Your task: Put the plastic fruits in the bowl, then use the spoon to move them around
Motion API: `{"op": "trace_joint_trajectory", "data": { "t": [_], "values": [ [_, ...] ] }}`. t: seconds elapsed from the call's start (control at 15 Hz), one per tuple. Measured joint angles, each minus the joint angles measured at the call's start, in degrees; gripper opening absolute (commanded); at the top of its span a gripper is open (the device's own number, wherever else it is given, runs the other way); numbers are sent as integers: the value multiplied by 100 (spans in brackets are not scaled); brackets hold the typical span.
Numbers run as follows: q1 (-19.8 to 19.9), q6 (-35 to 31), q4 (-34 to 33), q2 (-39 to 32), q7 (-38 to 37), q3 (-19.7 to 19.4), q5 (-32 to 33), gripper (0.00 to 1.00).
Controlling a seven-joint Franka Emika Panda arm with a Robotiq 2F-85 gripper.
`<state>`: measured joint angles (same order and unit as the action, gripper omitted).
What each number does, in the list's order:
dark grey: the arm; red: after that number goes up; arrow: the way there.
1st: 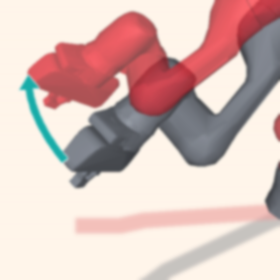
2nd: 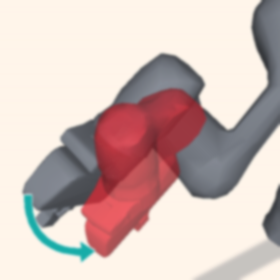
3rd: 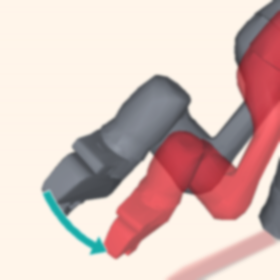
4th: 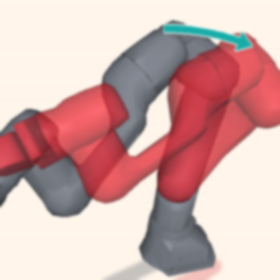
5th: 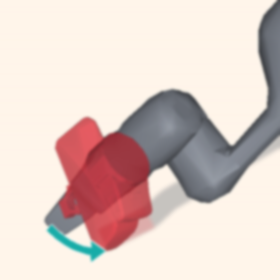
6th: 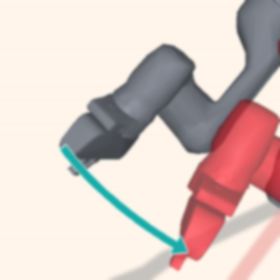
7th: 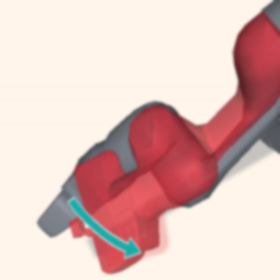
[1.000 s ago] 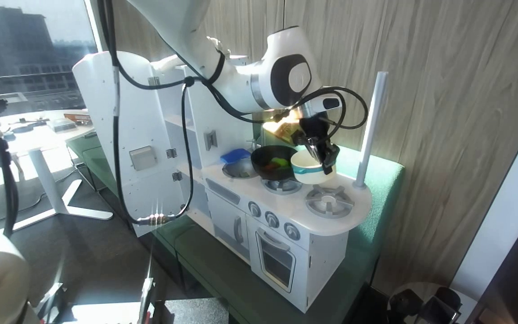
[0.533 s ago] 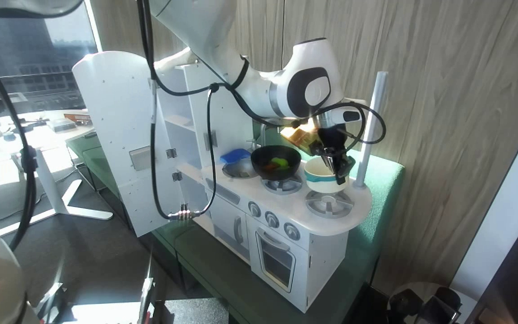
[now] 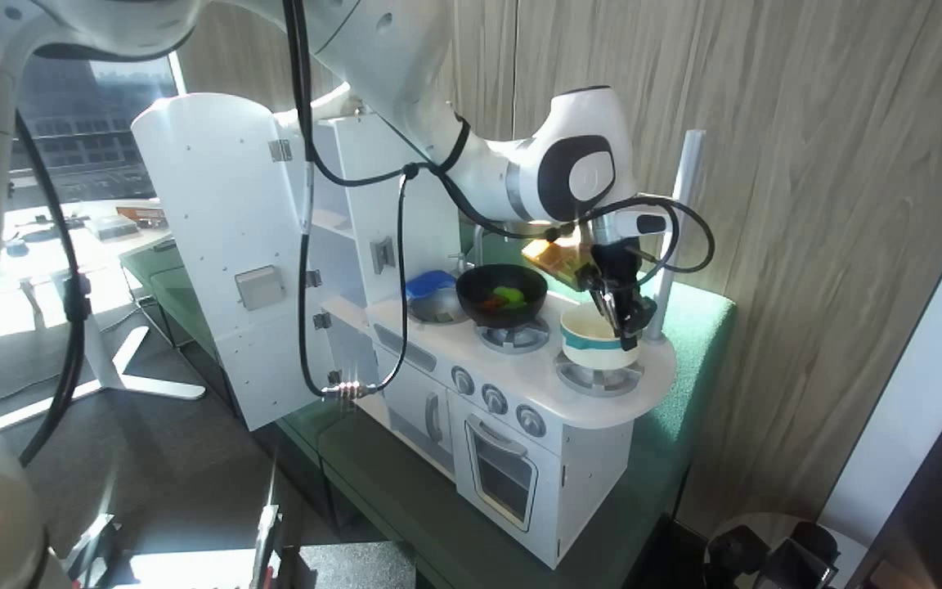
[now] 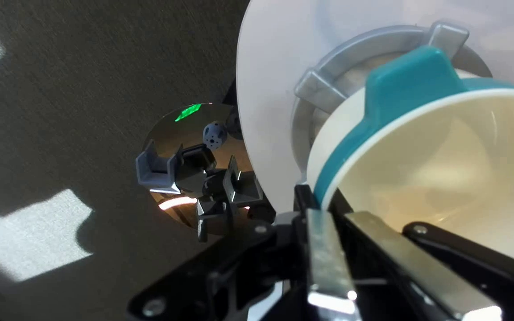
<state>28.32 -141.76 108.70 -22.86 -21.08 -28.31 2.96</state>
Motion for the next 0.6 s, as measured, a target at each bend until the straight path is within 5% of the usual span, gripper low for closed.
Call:
{"op": "trace_joint_trajectory", "data": {
  "t": [0.13, 0.4, 0.6],
  "values": [
    [13, 132, -126, -89, 0, 0, 0, 61],
    [18, 281, -290, -183, -10, -23, 0, 92],
    [-41, 330, -340, -94, -24, -159, 98, 100]
  ]
}}
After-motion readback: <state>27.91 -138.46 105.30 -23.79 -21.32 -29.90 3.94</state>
